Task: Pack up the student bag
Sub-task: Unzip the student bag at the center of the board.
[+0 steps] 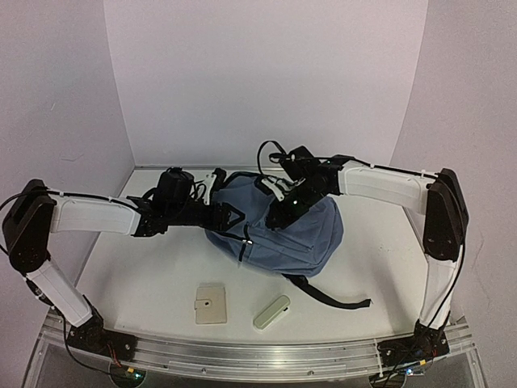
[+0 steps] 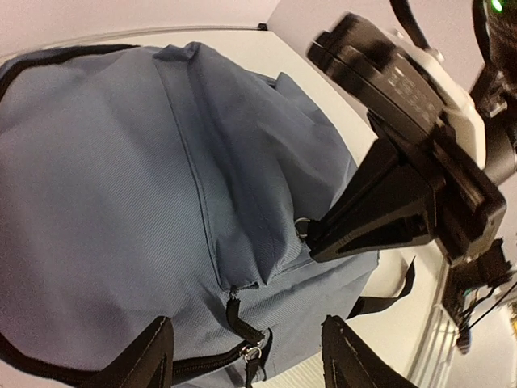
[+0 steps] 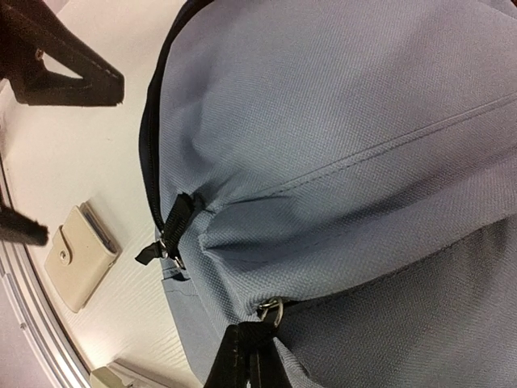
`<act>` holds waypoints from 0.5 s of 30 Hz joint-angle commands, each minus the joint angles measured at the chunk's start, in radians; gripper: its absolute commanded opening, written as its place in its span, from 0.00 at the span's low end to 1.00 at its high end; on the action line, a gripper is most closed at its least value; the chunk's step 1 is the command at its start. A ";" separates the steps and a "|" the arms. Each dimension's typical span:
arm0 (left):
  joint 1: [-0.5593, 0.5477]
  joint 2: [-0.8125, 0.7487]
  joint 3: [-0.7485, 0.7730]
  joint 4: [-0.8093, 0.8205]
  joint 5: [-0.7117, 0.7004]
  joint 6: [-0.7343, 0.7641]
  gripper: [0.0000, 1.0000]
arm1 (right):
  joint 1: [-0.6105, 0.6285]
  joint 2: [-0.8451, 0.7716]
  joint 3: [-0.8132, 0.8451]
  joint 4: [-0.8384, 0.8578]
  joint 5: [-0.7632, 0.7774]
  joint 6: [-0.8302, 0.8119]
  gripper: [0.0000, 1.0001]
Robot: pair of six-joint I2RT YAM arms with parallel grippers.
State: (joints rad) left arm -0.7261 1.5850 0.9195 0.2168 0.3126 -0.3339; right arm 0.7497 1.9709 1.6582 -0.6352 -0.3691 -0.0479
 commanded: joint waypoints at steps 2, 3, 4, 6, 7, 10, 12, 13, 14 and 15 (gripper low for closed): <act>-0.011 0.032 0.009 0.126 -0.001 0.215 0.63 | -0.029 -0.054 0.060 -0.028 0.020 0.006 0.01; -0.015 0.044 0.019 0.127 -0.001 0.235 0.63 | -0.031 -0.052 0.063 -0.034 0.020 0.005 0.02; -0.017 0.058 0.029 0.129 -0.004 0.246 0.62 | -0.032 -0.049 0.065 -0.041 0.018 0.003 0.01; -0.022 0.087 0.054 0.127 -0.003 0.270 0.62 | -0.033 -0.043 0.068 -0.050 0.014 0.000 0.00; -0.026 0.101 0.067 0.124 -0.002 0.280 0.62 | -0.034 -0.042 0.068 -0.053 0.010 -0.001 0.00; -0.054 0.148 0.105 0.104 -0.018 0.326 0.61 | -0.036 -0.043 0.071 -0.060 0.003 0.002 0.00; -0.077 0.177 0.123 0.095 -0.055 0.365 0.61 | -0.040 -0.045 0.075 -0.068 -0.004 0.008 0.00; -0.088 0.190 0.129 0.095 -0.078 0.378 0.61 | -0.042 -0.046 0.078 -0.072 -0.010 0.011 0.00; -0.092 0.203 0.134 0.097 -0.096 0.387 0.61 | -0.044 -0.047 0.080 -0.075 -0.014 0.011 0.00; -0.095 0.213 0.139 0.102 -0.110 0.391 0.60 | -0.044 -0.047 0.082 -0.078 -0.017 0.012 0.00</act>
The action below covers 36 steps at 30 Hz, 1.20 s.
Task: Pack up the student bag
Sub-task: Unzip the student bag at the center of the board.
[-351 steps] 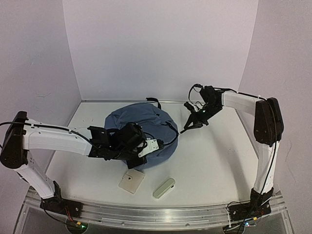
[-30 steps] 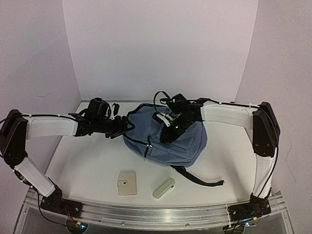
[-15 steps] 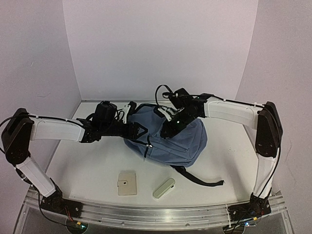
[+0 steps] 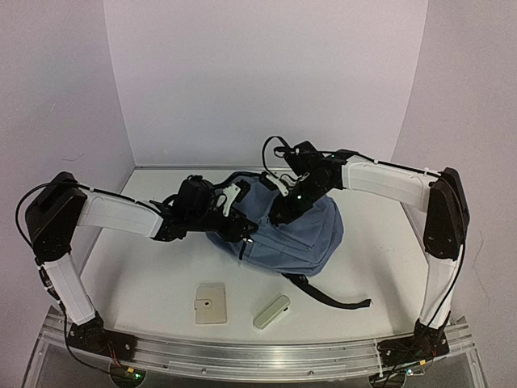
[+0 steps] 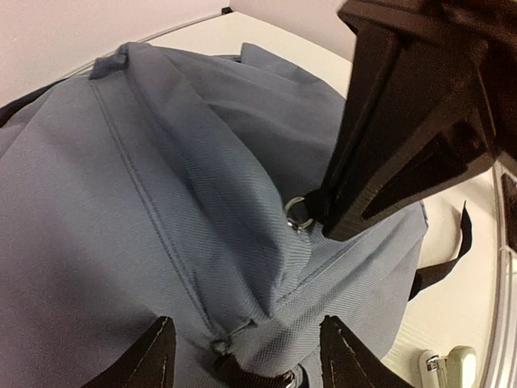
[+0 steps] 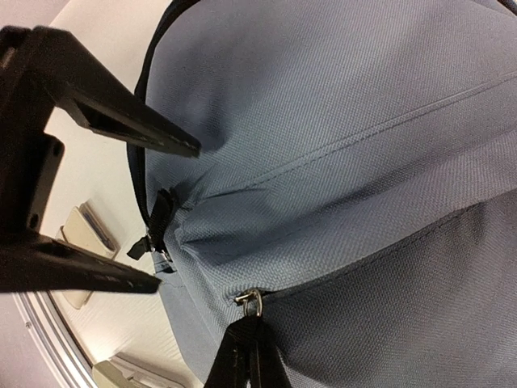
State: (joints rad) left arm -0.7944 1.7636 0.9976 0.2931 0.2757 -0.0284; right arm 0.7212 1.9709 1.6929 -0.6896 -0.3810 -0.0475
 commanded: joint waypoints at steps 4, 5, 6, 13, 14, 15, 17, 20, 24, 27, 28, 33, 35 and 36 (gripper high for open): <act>-0.034 0.049 0.076 0.044 -0.101 0.090 0.46 | -0.022 -0.037 0.055 -0.032 -0.018 0.015 0.00; -0.038 0.047 0.075 0.042 -0.108 0.098 0.39 | -0.026 -0.033 0.057 -0.035 -0.022 0.016 0.00; -0.042 0.043 0.072 0.037 -0.112 0.106 0.34 | -0.034 -0.030 0.059 -0.038 -0.024 0.017 0.00; -0.048 -0.017 -0.017 0.007 -0.137 0.120 0.02 | -0.116 -0.001 0.090 -0.050 -0.026 0.000 0.00; -0.048 -0.022 -0.027 0.001 -0.141 0.121 0.00 | -0.128 0.007 0.096 -0.052 -0.028 -0.002 0.00; -0.048 -0.026 -0.032 -0.005 -0.144 0.123 0.00 | -0.137 0.016 0.103 -0.056 -0.032 -0.004 0.00; -0.048 -0.027 -0.035 -0.023 -0.147 0.129 0.00 | -0.151 0.037 0.123 -0.065 -0.035 -0.014 0.00; -0.048 -0.026 -0.040 -0.043 -0.158 0.144 0.00 | -0.176 0.065 0.169 -0.074 -0.035 -0.024 0.00; -0.048 -0.028 -0.051 -0.062 -0.171 0.158 0.00 | -0.195 0.102 0.232 -0.088 -0.026 -0.039 0.00; -0.048 -0.041 -0.044 -0.073 -0.181 0.159 0.00 | -0.193 0.107 0.237 -0.104 -0.086 -0.027 0.00; -0.050 -0.048 -0.041 -0.073 -0.194 0.153 0.01 | -0.192 0.103 0.225 -0.106 -0.114 -0.018 0.00; -0.092 -0.073 -0.007 -0.068 -0.228 0.129 0.36 | -0.154 0.070 0.136 -0.103 -0.199 0.001 0.00; -0.122 -0.064 0.029 -0.091 -0.254 0.127 0.46 | -0.137 0.061 0.116 -0.103 -0.210 0.005 0.00; -0.136 -0.057 0.049 -0.103 -0.264 0.122 0.49 | -0.130 0.058 0.111 -0.103 -0.213 0.007 0.00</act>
State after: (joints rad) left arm -0.8746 1.7319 0.9768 0.2493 0.0685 0.1044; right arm 0.5674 2.0808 1.8393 -0.7792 -0.5553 -0.0556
